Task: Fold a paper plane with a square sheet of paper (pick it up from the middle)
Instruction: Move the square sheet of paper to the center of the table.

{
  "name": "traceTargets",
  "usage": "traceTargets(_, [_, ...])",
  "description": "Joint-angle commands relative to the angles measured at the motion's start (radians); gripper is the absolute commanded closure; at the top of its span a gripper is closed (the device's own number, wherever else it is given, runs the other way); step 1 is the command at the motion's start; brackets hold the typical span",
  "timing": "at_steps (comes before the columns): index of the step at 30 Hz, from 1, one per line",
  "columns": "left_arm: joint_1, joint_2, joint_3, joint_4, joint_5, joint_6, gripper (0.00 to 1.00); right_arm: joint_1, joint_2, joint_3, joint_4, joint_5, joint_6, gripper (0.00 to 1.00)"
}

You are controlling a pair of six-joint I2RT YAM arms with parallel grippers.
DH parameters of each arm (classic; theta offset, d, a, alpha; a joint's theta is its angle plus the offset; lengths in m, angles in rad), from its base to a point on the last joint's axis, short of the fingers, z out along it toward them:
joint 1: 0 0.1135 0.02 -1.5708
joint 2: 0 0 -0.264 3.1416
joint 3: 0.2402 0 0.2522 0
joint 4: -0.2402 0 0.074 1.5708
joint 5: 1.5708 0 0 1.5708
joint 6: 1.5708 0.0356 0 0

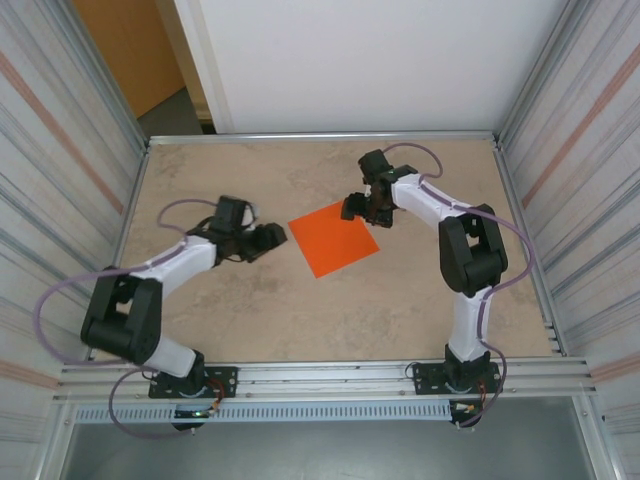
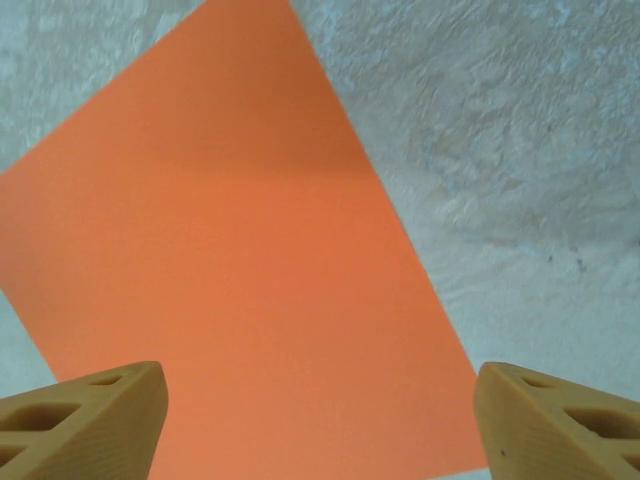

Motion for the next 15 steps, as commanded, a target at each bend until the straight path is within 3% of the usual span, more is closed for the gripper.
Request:
traceTargets(1, [-0.072,0.093,0.083,0.101,-0.015,-0.143,0.42,-0.047,0.071,0.050,0.014,-0.152,-0.024,0.29])
traceTargets(8, [-0.164,0.270,0.241,0.095,-0.020,-0.243,0.59,-0.076,0.144,0.089,0.014,-0.267,-0.021,0.52])
traceTargets(15, [-0.188,0.312,0.302,0.016,-0.060,-0.291,0.66,-0.077,0.159,0.080,0.010,-0.307,-0.033,0.59])
